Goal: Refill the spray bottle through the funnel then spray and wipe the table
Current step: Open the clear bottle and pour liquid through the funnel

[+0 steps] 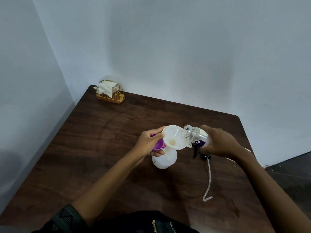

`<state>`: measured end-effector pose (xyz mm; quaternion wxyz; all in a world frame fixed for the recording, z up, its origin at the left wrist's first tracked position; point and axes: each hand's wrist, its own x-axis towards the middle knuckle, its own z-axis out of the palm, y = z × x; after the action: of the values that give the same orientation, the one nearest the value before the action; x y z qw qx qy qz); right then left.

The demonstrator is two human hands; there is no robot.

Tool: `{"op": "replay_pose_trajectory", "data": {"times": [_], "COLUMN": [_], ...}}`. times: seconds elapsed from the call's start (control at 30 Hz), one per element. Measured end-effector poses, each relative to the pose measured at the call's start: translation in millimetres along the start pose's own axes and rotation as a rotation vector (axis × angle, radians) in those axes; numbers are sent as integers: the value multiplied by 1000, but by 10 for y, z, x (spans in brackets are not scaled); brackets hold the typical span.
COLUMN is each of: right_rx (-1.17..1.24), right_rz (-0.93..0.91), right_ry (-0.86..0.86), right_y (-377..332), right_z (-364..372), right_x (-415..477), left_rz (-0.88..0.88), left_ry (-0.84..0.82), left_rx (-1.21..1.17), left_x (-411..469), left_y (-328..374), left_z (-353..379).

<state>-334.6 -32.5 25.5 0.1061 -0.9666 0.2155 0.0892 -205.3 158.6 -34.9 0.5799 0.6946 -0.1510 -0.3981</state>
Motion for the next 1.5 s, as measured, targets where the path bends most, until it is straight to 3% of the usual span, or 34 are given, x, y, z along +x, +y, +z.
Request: {"op": "replay_pose_trajectory", "data": {"times": [1.5], "right_rx": [-10], "right_rz": [2], "right_ry": [5], "right_y": [29], "right_z": [10], "right_x": [-2], "left_rz": [-2], "left_ry": [-7], "left_rx": [-13], "left_x": [-9], "left_y": [3], "left_z": [17]}}
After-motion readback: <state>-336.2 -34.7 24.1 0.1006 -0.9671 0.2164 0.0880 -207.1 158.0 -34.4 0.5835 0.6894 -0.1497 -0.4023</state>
